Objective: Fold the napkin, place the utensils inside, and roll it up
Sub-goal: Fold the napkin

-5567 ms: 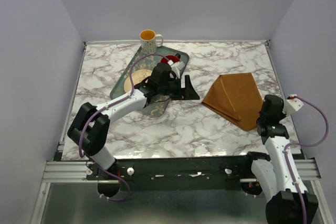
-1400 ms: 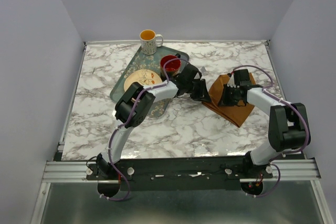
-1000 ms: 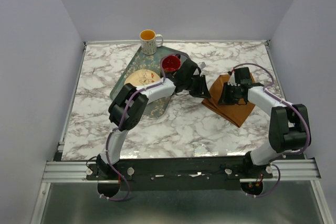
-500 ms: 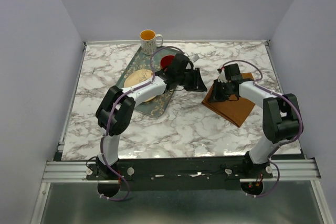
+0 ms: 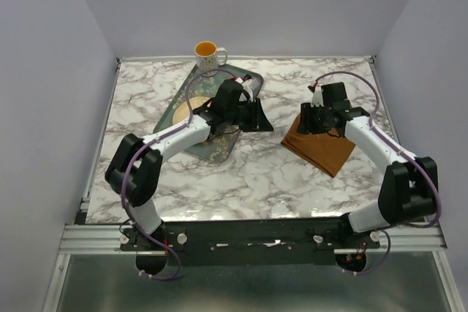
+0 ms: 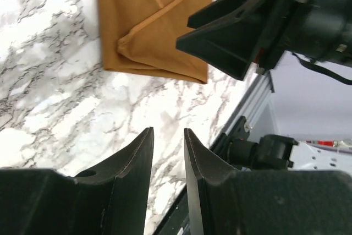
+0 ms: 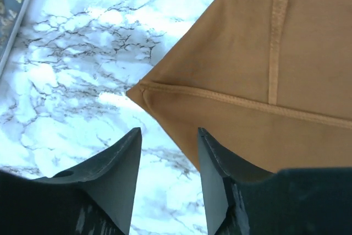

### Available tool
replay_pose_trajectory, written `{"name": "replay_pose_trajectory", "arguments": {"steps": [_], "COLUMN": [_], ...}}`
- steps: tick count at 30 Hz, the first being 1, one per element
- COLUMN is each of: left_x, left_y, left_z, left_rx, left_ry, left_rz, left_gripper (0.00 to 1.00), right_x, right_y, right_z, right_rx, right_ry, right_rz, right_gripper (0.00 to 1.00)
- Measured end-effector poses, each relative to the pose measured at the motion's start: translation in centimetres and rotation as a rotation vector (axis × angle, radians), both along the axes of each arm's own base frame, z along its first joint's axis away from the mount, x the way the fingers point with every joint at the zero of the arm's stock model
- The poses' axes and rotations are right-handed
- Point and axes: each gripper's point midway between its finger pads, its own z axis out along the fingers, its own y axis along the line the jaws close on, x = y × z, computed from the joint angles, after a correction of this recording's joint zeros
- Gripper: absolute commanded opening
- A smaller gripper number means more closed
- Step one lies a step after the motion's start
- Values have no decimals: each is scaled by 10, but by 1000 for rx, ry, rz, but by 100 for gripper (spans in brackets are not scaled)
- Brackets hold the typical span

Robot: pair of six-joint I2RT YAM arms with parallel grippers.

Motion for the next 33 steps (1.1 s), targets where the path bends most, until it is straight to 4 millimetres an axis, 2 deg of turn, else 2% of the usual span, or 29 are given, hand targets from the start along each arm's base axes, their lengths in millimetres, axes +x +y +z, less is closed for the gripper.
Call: {"name": "replay_pose_trajectory", "arguments": {"steps": [3, 6, 7, 14, 22, 28, 33], "left_x": [-15, -25, -27, -30, -39, -39, -39], "left_y": [11, 20, 25, 55, 55, 53, 52], "left_z": [27, 44, 47, 41, 33, 38, 39], "left_rx": [-45, -76, -84, -82, -98, -117, -123], "left_ry": [-57, -97, -106, -108, -102, -115, -115], "left_rz": [-10, -17, -18, 18, -5, -14, -18], "left_gripper": [38, 38, 38, 38, 39, 39, 39], "right_x": [-7, -13, -17, -43, -57, -59, -69], "right_y": [-10, -18, -17, -12, -17, -22, -29], "right_z": [13, 8, 4, -17, -42, -53, -68], "right_rx": [-67, -163, -209, -386, -470, -509, -536], "right_ry": [-46, -39, -45, -60, -44, -33, -11], "right_rz": [42, 77, 114, 359, 533, 584, 621], "right_gripper": [58, 59, 62, 64, 65, 64, 63]}}
